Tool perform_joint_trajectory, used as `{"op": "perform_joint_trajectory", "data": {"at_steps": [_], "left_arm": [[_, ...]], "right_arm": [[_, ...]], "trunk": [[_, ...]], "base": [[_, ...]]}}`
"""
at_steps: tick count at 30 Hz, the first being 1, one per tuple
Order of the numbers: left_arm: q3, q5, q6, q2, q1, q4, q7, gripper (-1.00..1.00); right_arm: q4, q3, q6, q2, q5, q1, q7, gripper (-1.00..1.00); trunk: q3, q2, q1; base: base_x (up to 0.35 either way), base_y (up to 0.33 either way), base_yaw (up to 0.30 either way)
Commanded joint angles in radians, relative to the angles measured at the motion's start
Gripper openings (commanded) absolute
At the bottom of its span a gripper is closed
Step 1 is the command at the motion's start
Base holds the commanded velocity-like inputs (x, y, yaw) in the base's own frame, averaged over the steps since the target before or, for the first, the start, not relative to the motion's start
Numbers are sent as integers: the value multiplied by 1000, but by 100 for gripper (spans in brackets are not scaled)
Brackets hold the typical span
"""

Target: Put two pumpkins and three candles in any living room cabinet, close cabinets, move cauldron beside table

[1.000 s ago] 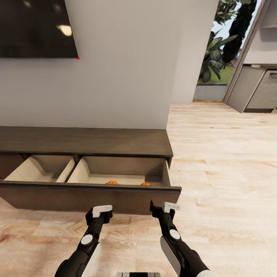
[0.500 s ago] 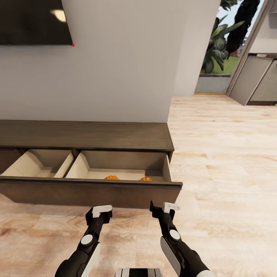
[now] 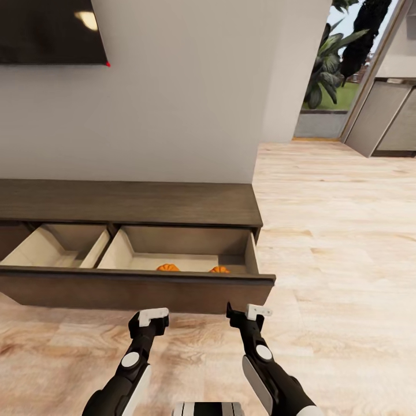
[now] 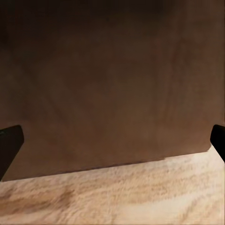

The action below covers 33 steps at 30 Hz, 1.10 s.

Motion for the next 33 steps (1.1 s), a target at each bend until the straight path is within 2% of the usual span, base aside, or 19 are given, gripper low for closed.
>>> {"op": "perform_joint_trajectory", "data": {"at_steps": [1,33], "left_arm": [[-4,9,-3,1,0,0,6,100],[-4,5,-2,0,0,2,6,100]], "right_arm": [[4,6,-6,-1,-11,-1,-6,100],[23,10,-6,6,-8,-1,-6,100]], "trunk": [[-1,0,0],[-1,0,0]], "base": [[35,9,0],[101,16,0]]}}
